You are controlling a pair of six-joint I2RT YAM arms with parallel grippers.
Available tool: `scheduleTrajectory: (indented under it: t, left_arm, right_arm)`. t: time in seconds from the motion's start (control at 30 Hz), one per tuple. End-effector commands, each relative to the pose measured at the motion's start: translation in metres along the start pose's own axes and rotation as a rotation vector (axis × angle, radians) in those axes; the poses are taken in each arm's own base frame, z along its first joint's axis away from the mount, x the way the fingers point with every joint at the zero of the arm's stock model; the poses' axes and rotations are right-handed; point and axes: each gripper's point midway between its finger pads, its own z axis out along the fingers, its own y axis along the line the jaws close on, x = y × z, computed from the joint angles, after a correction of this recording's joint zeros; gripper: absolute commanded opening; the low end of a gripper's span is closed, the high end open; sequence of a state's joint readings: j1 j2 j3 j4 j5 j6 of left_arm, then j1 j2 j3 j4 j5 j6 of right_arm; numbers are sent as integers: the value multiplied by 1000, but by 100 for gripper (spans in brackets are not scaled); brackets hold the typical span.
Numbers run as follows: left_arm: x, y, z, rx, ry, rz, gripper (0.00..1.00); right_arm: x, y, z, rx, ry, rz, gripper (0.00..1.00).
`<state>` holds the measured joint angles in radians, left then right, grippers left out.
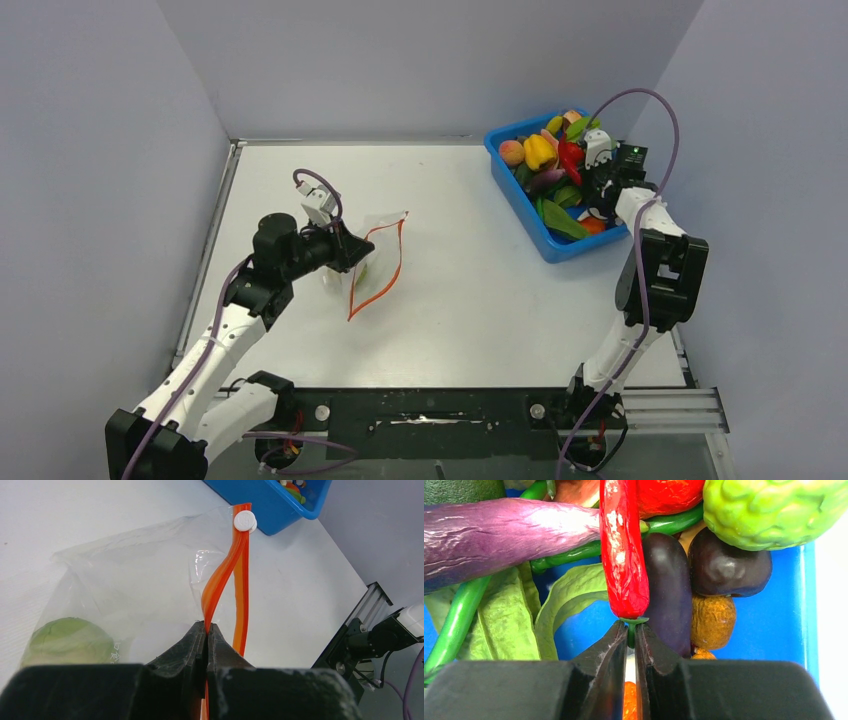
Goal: Place the food in the zip-top bag and seal the zipper
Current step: Pick up the fake vegetable from the bin.
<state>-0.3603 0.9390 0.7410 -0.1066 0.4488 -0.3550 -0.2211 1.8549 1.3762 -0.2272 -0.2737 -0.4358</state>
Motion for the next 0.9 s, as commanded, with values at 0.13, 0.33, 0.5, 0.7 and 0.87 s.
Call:
scheduleTrajectory:
  t: [0.13,0.33,0.5,0.7,0.87]
  left_arm:
    - [-24,-3,-3,-2,-97,58,0]
    - [-25,-1,-3,-14,-108,60,0]
    - [-26,5,-4,-53,-115,55,0]
    - [-32,8,-8,-77,-157,72,0]
    - [-32,10,-8,-84,-167,74,0]
  right_arm:
    - [-40,8,-34,30,-103,2,6]
    - [-53,28,-54,75,-107,23,3]
    - [-62,46,-79,104,-131,57,4]
    - [-80,80,-122,94,-242,103,4]
    - [-95,122,-152,-8,-324,151,4]
